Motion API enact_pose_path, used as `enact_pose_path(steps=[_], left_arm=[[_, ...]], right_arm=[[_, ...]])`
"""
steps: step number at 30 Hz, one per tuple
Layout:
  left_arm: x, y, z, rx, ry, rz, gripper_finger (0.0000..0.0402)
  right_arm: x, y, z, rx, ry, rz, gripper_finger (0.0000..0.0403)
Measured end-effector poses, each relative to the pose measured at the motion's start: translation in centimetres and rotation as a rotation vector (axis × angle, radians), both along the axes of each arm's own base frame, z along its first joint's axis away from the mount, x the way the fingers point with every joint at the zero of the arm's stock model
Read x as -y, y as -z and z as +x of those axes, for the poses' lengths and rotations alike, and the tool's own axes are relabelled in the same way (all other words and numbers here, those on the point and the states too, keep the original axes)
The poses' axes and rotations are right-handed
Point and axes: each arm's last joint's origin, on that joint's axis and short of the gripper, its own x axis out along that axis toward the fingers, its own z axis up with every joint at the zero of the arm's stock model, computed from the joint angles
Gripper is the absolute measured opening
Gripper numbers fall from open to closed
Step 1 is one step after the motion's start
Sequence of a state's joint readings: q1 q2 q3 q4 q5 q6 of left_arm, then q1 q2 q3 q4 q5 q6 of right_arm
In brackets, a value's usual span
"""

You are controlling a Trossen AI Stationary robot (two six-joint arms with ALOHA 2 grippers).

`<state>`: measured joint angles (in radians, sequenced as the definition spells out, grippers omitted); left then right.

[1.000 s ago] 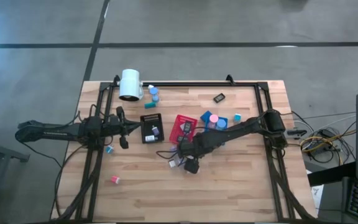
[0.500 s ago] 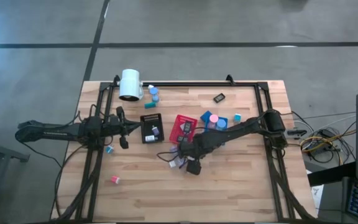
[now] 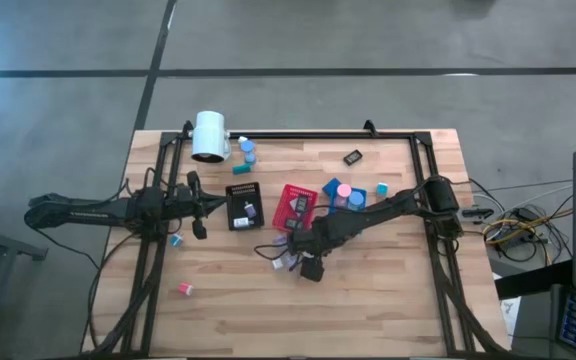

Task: Pick & Place Office items
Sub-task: Put the white charger adapter into the black bin

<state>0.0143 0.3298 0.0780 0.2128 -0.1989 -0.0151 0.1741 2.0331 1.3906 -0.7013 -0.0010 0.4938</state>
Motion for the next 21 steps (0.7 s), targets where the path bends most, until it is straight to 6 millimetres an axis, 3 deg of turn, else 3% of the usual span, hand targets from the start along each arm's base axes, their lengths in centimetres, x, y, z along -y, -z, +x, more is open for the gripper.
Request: enact_pose_path(steps=[5, 11, 17, 21], left_arm=[[0.0, 0.0, 0.0, 0.000, 0.000, 0.000, 0.0012], [0.0, 0.0, 0.0, 0.000, 0.000, 0.000, 0.0012], [0.0, 0.0, 0.0, 0.001, 0.000, 0.000, 0.0012], [0.0, 0.0, 0.0, 0.000, 0.000, 0.000, 0.0012]], right_arm=[[0.0, 0.1, -0.1, 0.000, -0.035, -0.008, 0.0225], [0.0, 0.0, -0.1, 0.003, -0.078, -0.017, 0.0153], [0.1, -0.3, -0.2, 0.005, -0.111, -0.024, 0.0153], [0.2, -1.9, -0.5, 0.043, -0.130, -0.027, 0.0153]])
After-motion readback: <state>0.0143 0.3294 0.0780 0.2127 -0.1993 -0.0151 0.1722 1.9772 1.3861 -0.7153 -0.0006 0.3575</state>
